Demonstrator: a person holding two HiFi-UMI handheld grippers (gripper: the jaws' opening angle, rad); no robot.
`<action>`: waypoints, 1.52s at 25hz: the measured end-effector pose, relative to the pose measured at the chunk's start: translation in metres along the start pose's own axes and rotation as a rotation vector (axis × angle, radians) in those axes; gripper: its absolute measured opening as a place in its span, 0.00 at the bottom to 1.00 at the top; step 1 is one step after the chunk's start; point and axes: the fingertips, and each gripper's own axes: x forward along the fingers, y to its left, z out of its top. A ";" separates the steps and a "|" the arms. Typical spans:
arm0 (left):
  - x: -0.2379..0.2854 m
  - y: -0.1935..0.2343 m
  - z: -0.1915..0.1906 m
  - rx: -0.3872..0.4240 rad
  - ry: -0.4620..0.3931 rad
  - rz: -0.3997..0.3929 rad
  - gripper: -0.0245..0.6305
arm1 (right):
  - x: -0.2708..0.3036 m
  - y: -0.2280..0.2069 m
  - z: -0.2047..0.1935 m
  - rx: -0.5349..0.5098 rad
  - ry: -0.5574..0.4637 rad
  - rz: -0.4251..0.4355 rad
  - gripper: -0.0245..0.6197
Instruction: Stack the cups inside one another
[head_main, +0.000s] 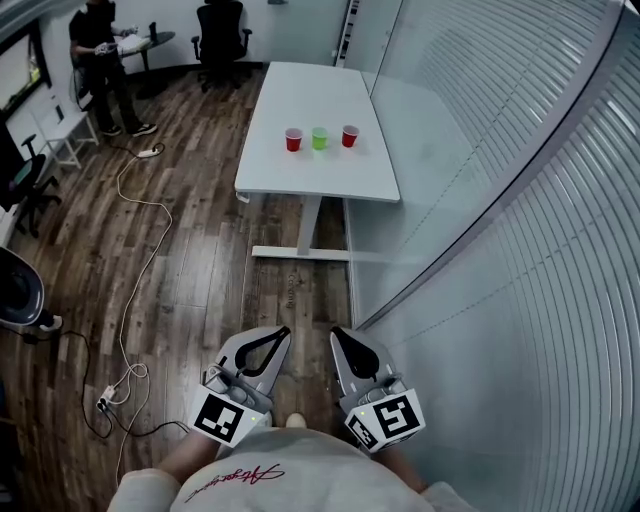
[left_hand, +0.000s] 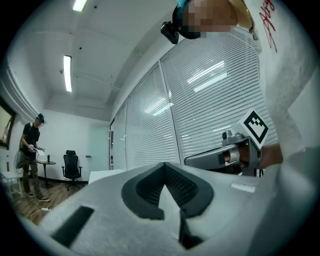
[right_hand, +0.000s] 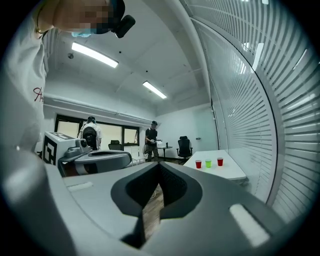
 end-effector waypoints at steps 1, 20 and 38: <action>0.000 0.000 0.000 0.000 0.000 0.001 0.03 | -0.001 0.000 0.000 0.000 0.000 0.003 0.04; 0.010 -0.041 0.001 -0.014 -0.030 0.037 0.03 | -0.041 -0.018 -0.010 -0.007 -0.007 0.030 0.04; 0.041 -0.020 -0.010 0.017 -0.015 0.049 0.03 | -0.011 -0.053 -0.010 -0.005 -0.026 0.039 0.04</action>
